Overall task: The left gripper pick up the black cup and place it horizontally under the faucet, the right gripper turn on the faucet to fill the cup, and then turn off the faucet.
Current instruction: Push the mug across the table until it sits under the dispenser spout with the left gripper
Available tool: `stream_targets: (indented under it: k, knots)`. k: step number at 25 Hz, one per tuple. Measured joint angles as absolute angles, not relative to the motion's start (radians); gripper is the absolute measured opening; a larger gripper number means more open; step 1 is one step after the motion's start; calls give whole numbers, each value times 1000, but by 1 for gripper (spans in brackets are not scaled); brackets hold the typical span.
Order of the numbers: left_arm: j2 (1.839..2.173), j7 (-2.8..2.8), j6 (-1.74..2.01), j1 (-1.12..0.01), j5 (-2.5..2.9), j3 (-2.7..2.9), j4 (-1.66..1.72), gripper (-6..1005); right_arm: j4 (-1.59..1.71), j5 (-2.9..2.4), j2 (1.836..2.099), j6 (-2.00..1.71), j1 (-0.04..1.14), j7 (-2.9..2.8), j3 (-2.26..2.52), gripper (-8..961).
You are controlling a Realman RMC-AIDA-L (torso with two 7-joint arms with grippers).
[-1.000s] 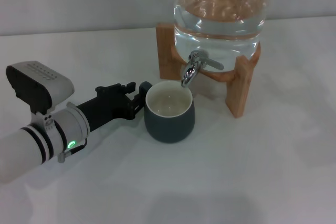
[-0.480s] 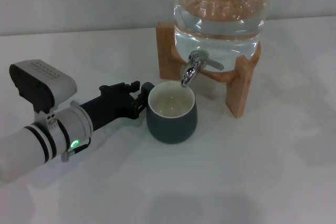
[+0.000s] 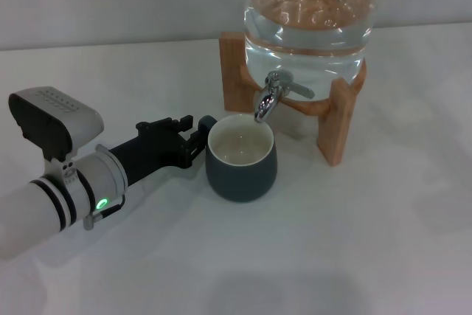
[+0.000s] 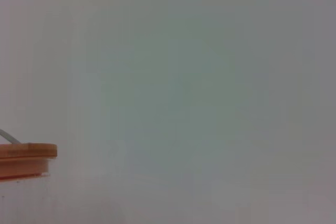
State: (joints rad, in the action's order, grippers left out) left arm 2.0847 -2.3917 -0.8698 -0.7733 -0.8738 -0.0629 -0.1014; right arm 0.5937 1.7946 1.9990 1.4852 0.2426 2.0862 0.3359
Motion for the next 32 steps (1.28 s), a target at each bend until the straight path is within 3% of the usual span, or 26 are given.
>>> stream_targets:
  k: [32]
  knots:
    - [2080,-2382,-945,-727,-878,-64,-83,354,584,1795,1993,1478,243,2088,336,841]
